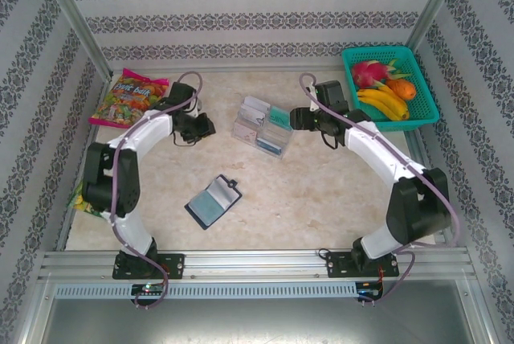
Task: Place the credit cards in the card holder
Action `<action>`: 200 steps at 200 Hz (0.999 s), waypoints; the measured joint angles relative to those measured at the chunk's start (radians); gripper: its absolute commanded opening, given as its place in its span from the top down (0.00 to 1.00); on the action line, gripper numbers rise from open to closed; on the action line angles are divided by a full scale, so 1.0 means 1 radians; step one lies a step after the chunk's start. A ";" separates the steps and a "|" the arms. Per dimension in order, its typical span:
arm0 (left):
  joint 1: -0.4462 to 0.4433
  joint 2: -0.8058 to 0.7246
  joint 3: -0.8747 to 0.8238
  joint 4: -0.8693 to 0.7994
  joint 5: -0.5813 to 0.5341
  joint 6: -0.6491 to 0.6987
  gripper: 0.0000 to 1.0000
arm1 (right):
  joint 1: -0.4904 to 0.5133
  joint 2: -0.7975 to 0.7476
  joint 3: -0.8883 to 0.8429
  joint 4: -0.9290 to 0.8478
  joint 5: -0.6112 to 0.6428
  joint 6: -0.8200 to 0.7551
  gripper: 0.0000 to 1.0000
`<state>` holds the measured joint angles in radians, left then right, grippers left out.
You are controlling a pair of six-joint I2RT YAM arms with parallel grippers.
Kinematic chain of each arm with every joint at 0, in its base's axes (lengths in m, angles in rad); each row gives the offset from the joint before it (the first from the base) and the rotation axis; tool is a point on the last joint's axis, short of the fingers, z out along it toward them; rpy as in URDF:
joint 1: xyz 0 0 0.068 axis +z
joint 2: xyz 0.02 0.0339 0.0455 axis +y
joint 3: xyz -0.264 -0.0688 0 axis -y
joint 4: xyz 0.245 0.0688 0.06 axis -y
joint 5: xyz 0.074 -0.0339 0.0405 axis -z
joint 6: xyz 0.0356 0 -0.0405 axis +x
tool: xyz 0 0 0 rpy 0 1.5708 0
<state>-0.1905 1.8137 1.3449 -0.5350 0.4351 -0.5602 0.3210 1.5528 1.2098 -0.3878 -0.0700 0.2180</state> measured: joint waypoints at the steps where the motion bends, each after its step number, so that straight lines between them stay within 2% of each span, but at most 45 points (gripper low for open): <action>1: 0.000 0.003 0.004 0.000 0.001 0.000 0.79 | 0.000 0.004 0.005 -0.002 0.000 -0.005 0.33; 43: 0.000 0.222 0.212 0.025 0.063 0.039 0.78 | 0.000 0.131 0.131 -0.041 0.003 -0.135 0.32; 99: 0.000 0.428 0.500 0.013 0.169 0.079 0.77 | 0.008 0.261 0.274 -0.112 -0.023 -0.282 0.30; 145: -0.018 0.462 0.539 0.012 0.219 0.083 0.76 | 0.051 0.357 0.378 -0.159 0.020 -0.372 0.30; 200: -0.046 0.482 0.542 0.004 0.235 0.090 0.76 | 0.076 0.405 0.411 -0.200 0.079 -0.428 0.30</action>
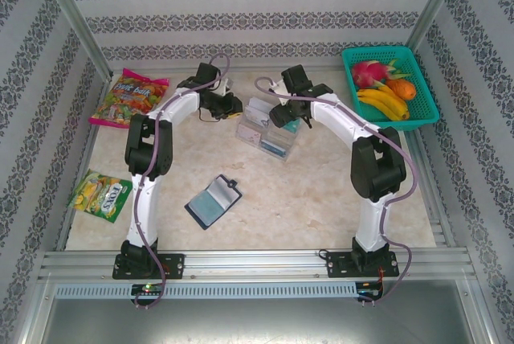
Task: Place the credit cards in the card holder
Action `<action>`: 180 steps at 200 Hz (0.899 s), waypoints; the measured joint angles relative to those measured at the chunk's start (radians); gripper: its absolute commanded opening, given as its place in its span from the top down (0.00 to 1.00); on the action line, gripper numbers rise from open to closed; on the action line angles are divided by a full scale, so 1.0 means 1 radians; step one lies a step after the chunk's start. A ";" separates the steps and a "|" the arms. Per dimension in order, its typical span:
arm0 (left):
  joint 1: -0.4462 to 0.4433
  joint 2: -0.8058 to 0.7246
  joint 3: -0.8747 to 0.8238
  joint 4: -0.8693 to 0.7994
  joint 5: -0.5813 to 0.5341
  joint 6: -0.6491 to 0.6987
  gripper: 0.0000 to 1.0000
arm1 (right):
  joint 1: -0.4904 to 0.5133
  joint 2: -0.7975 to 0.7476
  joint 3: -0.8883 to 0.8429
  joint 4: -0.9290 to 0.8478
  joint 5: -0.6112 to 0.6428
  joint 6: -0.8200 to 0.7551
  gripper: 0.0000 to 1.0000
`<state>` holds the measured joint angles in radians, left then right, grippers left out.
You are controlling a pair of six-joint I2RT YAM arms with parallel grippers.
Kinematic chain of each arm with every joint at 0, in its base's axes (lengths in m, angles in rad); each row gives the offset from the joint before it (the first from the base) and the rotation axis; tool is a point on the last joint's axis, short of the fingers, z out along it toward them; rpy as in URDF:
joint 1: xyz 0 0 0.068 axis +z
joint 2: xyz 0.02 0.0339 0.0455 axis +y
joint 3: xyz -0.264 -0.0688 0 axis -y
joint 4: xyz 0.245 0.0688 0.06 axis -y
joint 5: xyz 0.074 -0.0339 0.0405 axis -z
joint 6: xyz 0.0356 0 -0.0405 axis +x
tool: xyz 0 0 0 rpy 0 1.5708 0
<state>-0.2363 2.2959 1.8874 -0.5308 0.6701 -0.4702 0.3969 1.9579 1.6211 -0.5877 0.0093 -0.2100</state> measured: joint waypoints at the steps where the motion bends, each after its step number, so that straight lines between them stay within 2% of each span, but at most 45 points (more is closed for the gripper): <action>1: 0.000 0.000 0.000 0.000 0.000 0.000 0.76 | 0.000 0.000 0.000 0.000 0.001 0.000 0.30; 50: -0.006 -0.013 -0.068 0.008 0.002 0.000 0.77 | 0.000 0.000 0.000 -0.008 0.018 -0.007 0.30; 94: -0.007 -0.093 -0.246 0.045 0.002 -0.005 0.76 | -0.002 0.000 0.000 -0.008 0.016 -0.007 0.30; 180: -0.011 -0.193 -0.251 0.088 0.003 -0.043 0.73 | -0.002 0.000 -0.010 -0.008 0.016 -0.006 0.30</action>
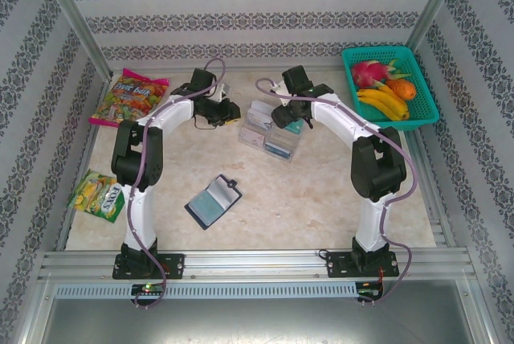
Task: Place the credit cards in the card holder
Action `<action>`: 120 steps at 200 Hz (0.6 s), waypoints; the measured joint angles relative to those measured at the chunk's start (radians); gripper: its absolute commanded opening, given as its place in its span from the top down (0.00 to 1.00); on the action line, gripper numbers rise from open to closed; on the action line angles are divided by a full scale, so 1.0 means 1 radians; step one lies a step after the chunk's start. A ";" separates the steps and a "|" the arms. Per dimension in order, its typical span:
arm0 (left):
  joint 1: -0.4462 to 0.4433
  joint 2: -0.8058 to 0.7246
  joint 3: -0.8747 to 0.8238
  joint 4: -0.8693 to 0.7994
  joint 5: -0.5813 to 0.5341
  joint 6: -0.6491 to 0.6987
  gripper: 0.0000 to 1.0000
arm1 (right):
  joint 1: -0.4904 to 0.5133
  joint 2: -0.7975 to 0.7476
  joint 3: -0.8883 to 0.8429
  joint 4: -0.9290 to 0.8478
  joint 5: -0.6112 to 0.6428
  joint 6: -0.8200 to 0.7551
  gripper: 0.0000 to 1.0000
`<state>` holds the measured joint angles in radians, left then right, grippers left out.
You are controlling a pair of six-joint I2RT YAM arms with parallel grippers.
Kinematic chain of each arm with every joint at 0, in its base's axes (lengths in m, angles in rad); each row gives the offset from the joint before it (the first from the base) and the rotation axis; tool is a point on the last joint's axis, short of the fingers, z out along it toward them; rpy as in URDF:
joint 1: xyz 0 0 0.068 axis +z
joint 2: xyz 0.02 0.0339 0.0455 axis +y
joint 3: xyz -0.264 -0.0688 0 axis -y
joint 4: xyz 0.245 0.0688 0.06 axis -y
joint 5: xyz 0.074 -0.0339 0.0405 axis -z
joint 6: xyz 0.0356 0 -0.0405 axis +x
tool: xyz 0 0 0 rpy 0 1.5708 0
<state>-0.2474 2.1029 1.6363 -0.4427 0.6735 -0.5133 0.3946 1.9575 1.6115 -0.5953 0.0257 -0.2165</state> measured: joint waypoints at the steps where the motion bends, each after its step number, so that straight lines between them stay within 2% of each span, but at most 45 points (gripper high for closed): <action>1: 0.000 0.000 0.000 0.000 0.000 0.000 0.73 | 0.000 0.000 -0.001 0.000 0.000 0.000 0.30; 61: -0.040 0.019 -0.001 0.010 -0.004 -0.010 0.73 | 0.000 0.000 -0.012 0.000 0.000 0.000 0.30; 120: -0.040 0.050 0.006 0.010 -0.019 -0.007 0.74 | 0.000 -0.005 -0.018 0.000 0.000 0.000 0.30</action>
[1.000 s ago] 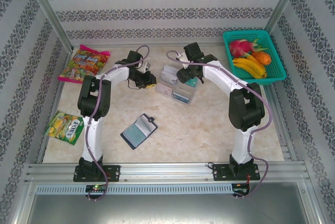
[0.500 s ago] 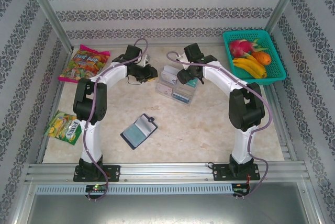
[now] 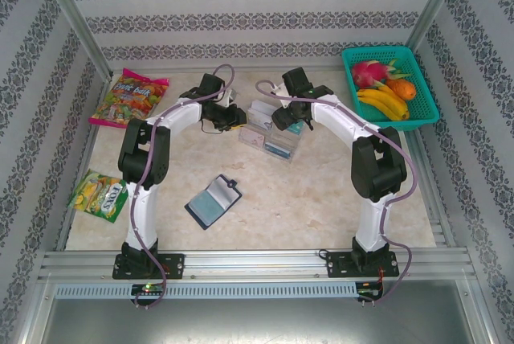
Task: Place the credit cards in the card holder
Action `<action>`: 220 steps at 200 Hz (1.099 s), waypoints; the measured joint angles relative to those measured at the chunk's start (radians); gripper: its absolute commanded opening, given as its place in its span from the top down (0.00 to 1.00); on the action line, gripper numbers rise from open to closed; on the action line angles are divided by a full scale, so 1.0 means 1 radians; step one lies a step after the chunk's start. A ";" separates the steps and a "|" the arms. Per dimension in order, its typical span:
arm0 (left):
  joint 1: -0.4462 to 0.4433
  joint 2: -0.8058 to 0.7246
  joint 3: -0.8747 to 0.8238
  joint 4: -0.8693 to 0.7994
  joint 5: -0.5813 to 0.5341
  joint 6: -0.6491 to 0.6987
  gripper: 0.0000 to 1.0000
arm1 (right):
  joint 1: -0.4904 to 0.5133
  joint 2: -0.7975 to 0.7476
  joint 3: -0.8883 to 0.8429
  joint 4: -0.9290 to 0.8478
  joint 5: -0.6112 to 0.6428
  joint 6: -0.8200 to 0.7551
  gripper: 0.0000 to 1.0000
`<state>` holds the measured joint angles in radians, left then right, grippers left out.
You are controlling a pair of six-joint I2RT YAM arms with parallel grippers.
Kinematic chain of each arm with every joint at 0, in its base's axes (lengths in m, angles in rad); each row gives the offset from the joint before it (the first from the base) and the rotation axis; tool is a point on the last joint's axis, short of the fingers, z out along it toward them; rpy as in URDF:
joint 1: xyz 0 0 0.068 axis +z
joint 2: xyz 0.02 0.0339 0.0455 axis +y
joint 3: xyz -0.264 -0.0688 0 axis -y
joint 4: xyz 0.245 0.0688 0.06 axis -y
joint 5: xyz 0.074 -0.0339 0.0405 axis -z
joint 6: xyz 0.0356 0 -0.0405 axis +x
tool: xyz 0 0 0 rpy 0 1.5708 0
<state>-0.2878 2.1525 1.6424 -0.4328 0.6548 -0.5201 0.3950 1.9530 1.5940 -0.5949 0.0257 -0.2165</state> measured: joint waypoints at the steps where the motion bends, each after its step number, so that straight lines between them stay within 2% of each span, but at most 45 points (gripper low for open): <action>1: 0.000 0.001 0.000 0.000 0.000 0.000 0.74 | 0.000 0.000 0.000 0.000 0.000 0.000 0.30; 95: -0.001 0.003 0.009 -0.003 -0.032 0.038 0.73 | 0.000 -0.010 -0.013 0.000 0.000 0.000 0.30; 220: -0.001 -0.014 0.029 -0.031 -0.146 0.063 0.67 | 0.001 -0.013 -0.014 0.000 0.000 0.000 0.30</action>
<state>-0.2886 2.1384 1.6714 -0.4633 0.5087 -0.4568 0.3958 1.9400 1.5803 -0.5949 0.0261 -0.2165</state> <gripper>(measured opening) 0.326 0.698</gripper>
